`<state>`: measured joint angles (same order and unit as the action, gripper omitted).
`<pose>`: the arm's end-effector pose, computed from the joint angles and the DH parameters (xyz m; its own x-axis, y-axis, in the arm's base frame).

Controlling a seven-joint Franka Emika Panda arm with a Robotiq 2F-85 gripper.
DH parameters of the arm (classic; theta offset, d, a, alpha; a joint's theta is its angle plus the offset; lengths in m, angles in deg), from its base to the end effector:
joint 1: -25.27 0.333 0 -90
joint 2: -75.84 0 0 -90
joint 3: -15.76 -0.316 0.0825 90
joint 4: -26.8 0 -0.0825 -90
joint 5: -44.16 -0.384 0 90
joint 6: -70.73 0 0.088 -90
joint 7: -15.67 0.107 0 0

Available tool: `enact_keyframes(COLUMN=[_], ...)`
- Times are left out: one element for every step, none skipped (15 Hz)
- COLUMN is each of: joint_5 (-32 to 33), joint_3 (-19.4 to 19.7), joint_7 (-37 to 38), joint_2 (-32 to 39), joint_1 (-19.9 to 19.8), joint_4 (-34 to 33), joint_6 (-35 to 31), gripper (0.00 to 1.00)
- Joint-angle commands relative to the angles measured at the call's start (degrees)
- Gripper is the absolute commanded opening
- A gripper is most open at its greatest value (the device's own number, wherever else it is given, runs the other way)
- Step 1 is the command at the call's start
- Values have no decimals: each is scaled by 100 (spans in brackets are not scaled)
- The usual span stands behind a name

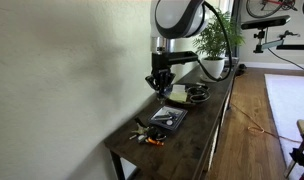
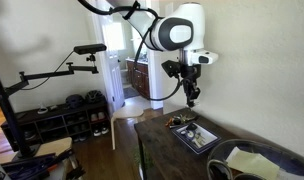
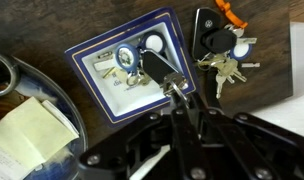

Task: Put the keys on the square tray

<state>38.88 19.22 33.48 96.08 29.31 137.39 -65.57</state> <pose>0.6290 0.0093 0.3146 0.9324 -0.3535 0.0755 -0.3482 -0.9344 -0.0756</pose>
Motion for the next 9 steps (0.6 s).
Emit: enact_keyframes(joint_5=[135, 123, 111, 76, 56, 32, 23, 10, -3], joint_3=[83, 89, 97, 89, 82, 73, 70, 68, 66], joint_7=[259, 257, 265, 247, 244, 227, 222, 215, 214], joint_2=[-251, -239, -217, -186, -160, -119, -91, -53, -23], joint_1=[-71, -94, -110, -141, -161, -182, -194, -210, -222], joint_4=[335, 359, 381, 403, 427, 443, 455, 460, 464], joint_6=[50, 51, 49, 47, 44, 48, 56, 74, 81], gripper=[6, 6, 6, 6, 6, 6, 6, 6, 6])
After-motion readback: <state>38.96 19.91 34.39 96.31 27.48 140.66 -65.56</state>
